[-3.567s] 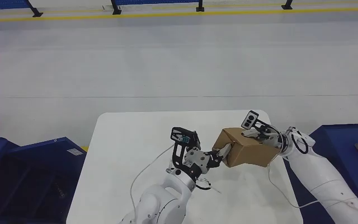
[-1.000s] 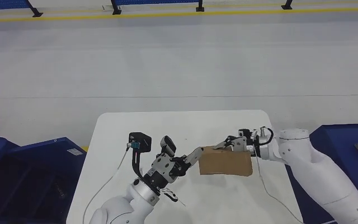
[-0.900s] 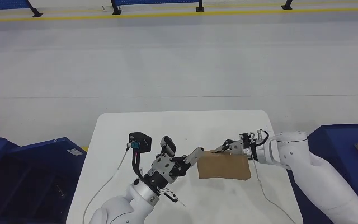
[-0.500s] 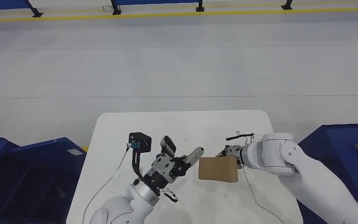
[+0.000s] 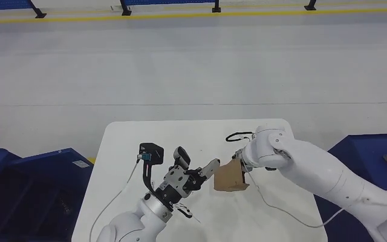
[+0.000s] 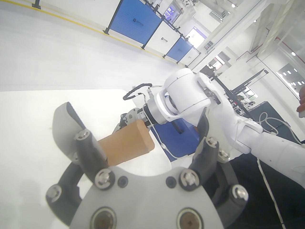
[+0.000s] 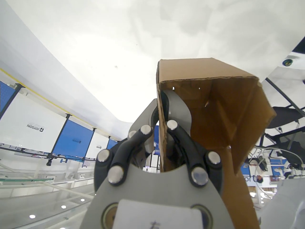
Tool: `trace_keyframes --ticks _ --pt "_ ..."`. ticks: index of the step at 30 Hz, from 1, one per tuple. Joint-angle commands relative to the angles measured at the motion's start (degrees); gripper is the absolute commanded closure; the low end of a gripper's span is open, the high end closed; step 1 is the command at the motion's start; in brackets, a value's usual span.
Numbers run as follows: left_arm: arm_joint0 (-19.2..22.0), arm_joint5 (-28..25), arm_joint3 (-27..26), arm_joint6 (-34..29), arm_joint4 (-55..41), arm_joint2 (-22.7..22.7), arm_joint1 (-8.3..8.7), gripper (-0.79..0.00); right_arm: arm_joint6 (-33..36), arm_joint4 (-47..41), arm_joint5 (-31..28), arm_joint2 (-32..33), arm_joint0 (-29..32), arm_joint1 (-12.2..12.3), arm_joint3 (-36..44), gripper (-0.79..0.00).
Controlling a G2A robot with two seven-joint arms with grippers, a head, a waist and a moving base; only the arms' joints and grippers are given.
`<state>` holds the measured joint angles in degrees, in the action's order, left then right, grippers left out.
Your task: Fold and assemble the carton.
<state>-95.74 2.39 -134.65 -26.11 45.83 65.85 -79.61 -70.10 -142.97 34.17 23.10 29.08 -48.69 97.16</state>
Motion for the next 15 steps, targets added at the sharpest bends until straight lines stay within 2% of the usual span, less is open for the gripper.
trace_keyframes --ticks 1,5,10,11,12,13,15 --pt "0.0 0.0 0.0 0.0 0.0 0.0 0.00 -0.785 -0.3 -0.6 -0.3 -2.0 -0.7 -1.0 -2.2 0.000" --pt "0.0 0.0 0.0 0.0 0.0 0.0 0.00 -0.785 -0.4 -1.5 -0.4 -4.5 -1.9 -3.5 -7.2 0.000" --pt "0.0 0.0 0.0 0.0 0.0 0.0 0.00 -0.785 1.6 1.8 -1.1 -6.3 -2.8 -6.6 -11.5 -0.018" --pt "0.0 0.0 0.0 0.0 0.0 0.0 0.00 -0.785 2.2 2.3 -1.1 -6.6 -2.9 -7.2 -12.4 -0.148" --pt "0.0 0.0 0.0 0.0 0.0 0.0 0.00 -0.785 3.1 2.3 -1.0 -6.7 -2.9 -7.8 -13.3 -0.215" --pt "0.0 0.0 0.0 0.0 0.0 0.0 0.00 -0.785 4.0 2.3 -0.9 -6.7 -2.9 -8.3 -13.9 -0.320" --pt "0.0 0.0 0.0 0.0 0.0 0.0 0.00 -0.785 5.1 2.9 -0.5 -6.8 -3.1 -9.1 -15.1 -0.351"
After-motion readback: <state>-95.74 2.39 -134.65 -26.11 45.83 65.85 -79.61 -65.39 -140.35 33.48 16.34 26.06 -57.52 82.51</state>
